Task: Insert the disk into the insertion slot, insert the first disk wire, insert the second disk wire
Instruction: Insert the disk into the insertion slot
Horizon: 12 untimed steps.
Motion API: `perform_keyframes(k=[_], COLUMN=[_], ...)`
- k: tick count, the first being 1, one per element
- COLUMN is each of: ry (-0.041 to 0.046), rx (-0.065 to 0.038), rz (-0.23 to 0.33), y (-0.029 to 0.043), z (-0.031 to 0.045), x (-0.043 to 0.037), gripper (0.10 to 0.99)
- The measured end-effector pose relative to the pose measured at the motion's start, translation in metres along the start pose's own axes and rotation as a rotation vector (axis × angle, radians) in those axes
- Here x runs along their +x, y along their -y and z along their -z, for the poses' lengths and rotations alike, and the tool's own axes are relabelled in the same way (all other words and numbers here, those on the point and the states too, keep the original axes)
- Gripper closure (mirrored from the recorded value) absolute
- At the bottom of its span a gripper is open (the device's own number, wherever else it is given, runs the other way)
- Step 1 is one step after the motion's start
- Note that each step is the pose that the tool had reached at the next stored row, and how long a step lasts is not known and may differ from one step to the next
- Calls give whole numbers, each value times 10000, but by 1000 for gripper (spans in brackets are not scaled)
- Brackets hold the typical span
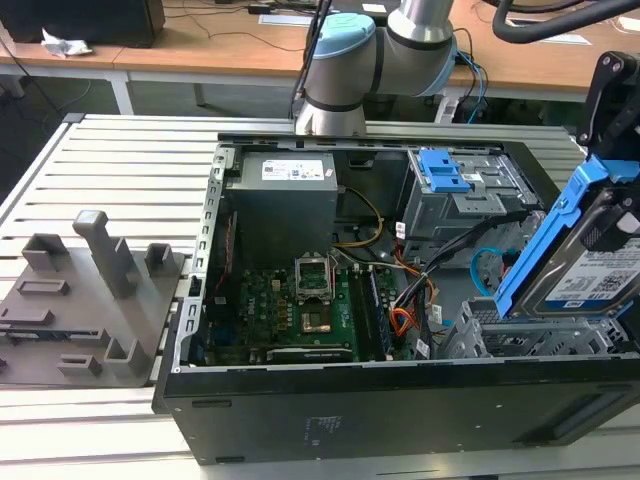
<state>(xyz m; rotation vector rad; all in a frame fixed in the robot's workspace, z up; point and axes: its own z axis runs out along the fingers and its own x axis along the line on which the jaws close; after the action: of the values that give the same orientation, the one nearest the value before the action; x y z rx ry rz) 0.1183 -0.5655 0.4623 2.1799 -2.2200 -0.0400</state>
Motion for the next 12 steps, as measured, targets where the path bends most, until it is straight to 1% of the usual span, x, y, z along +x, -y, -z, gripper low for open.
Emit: perform_keyframes(k=[7,12], ry=[0,0], rx=[0,0], rz=[1,0], y=[4,5], z=[-90,-113], x=[-1,-13], gripper=[722,722])
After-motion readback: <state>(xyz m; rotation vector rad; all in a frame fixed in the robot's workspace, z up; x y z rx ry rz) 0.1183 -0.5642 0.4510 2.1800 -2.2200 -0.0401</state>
